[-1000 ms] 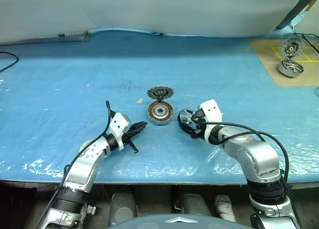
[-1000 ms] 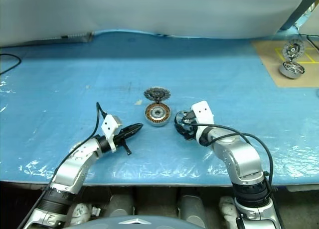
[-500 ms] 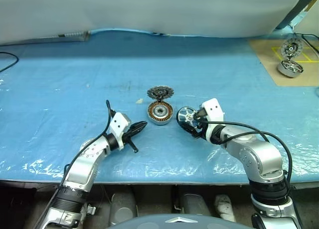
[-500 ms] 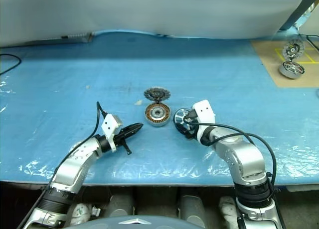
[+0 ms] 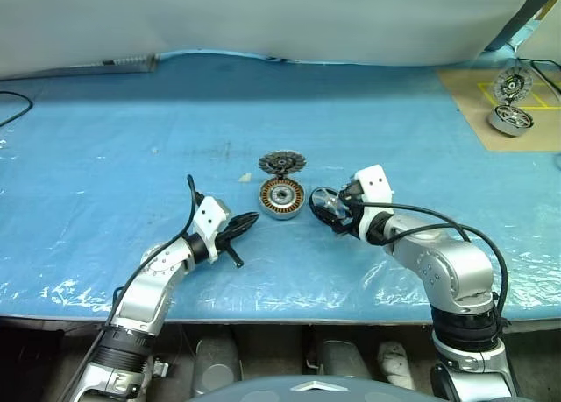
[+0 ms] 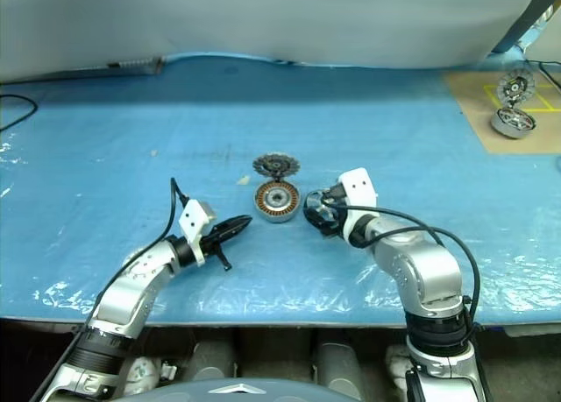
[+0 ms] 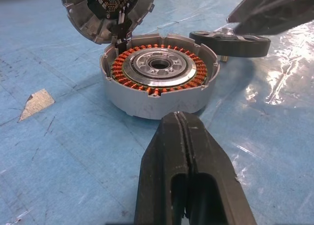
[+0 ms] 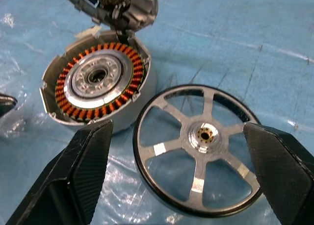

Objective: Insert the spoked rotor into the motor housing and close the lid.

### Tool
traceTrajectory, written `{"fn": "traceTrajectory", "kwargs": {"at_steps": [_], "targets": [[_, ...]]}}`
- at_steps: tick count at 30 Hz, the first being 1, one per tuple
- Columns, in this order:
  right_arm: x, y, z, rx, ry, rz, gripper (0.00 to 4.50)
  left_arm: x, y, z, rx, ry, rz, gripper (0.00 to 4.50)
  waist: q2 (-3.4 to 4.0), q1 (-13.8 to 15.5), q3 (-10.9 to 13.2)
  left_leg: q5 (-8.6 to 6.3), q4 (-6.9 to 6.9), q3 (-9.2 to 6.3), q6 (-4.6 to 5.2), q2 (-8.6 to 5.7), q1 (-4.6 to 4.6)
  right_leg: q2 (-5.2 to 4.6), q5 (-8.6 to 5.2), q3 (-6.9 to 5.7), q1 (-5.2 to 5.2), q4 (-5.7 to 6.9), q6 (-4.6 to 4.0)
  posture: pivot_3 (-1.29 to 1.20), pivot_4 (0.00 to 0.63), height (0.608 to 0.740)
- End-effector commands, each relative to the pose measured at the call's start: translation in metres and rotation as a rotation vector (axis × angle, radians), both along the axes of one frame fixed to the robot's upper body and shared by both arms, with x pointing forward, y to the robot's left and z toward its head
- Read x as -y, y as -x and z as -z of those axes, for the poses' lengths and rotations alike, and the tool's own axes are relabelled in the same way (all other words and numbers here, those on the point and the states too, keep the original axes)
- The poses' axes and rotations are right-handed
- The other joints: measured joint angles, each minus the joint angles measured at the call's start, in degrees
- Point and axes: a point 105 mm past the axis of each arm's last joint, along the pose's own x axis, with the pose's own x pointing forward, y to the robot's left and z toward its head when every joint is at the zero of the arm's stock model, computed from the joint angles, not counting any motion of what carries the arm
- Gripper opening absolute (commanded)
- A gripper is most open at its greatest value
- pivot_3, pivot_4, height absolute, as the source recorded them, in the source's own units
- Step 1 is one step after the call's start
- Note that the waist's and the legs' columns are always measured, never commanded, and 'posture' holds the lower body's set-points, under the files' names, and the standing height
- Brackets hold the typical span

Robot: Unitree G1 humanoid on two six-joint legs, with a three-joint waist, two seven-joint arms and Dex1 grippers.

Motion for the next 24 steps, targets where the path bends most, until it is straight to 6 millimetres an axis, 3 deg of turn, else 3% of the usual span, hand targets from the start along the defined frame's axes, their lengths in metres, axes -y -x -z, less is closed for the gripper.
{"fn": "traceTrajectory", "kwargs": {"at_steps": [1,7,24], "targets": [[-0.002,-0.002,-0.014,0.031,-0.036,0.004,4.08,0.002,-0.001,-0.008,0.037,0.011,0.01,0.0,0.0,0.01,0.0,0.0,-0.01,0.0,0.0,0.0,0.0,0.0,0.0,0.0,0.0,0.0,0.0,0.0,0.15,0.74],[-0.004,-0.002,-0.013,0.026,-0.022,0.008,2.06,0.002,-0.002,-0.008,0.038,0.01,0.013,0.0,0.01,0.03,0.0,0.0,-0.01,0.0,0.0,-0.01,-0.01,-0.01,0.0,-0.01,0.0,-0.01,0.0,0.0,0.15,0.74],[0.002,-0.007,0.007,0.016,0.1,0.07,2.06,-0.001,-0.001,-0.009,0.039,0.006,0.003,0.0,0.01,0.01,0.0,0.0,-0.02,0.0,0.0,-0.01,-0.01,-0.01,0.0,0.0,-0.01,-0.02,0.01,0.0,0.15,0.74]]}}
